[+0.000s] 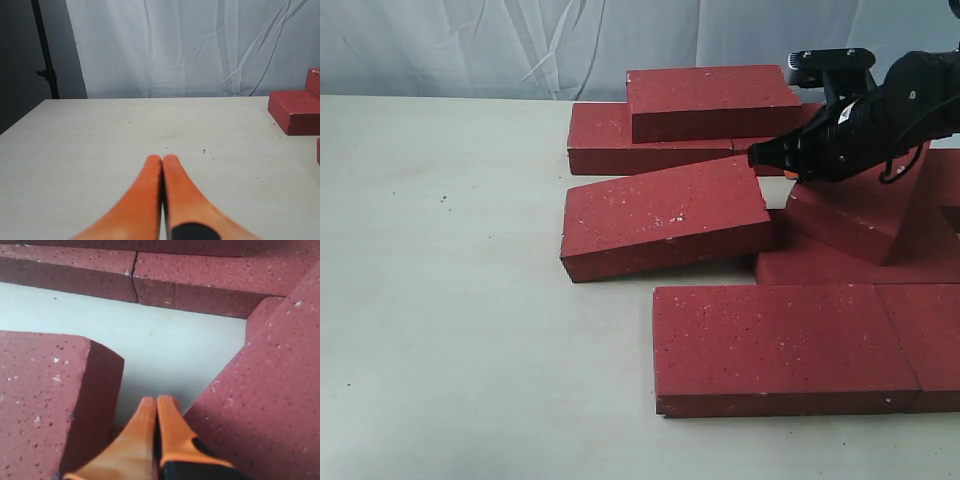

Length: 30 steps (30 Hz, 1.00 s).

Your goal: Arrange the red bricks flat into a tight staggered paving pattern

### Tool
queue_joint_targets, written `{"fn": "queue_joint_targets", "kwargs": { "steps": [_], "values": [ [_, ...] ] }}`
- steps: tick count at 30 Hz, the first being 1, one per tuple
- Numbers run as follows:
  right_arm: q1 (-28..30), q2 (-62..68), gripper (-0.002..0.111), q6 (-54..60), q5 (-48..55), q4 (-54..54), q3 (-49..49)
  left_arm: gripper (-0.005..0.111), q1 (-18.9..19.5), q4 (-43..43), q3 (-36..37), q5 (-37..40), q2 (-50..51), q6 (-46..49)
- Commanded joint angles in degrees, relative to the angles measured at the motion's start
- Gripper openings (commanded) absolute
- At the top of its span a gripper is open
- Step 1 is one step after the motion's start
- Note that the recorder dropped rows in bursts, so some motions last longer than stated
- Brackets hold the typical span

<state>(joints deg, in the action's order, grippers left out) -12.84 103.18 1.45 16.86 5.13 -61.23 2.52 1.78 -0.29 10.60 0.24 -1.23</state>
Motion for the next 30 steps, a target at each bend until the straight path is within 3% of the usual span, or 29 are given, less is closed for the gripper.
{"fn": "queue_joint_targets", "kwargs": {
  "steps": [1, 10, 14, 20, 25, 30],
  "values": [
    [0.97, 0.65, -0.001, -0.16, 3.35, -2.19, -0.85, 0.000, -0.41, -0.04, 0.29, -0.33, -0.24, -0.04],
    [1.00, 0.54, -0.001, -0.16, 26.74, -6.73, -10.93, 0.000, -0.41, -0.04, 0.29, -0.33, -0.24, -0.04],
    [1.00, 0.54, -0.001, -0.16, 31.54, -10.25, -11.67, 0.000, -0.41, -0.04, 0.29, -0.33, -0.24, -0.04],
    [0.81, 0.30, -0.001, -0.16, 27.75, -7.41, -11.67, 0.000, -0.41, -0.04, 0.29, -0.33, -0.24, -0.04],
    [0.71, 0.30, -0.001, 3.39, 24.64, 7.62, -11.67, 0.000, -0.41, -0.04, 0.29, -0.33, -0.24, -0.04],
    [0.71, 0.30, -0.001, 5.62, 20.59, 8.73, -11.67, 0.000, -0.41, -0.04, 0.29, -0.33, -0.24, -0.04]
  ]
}}
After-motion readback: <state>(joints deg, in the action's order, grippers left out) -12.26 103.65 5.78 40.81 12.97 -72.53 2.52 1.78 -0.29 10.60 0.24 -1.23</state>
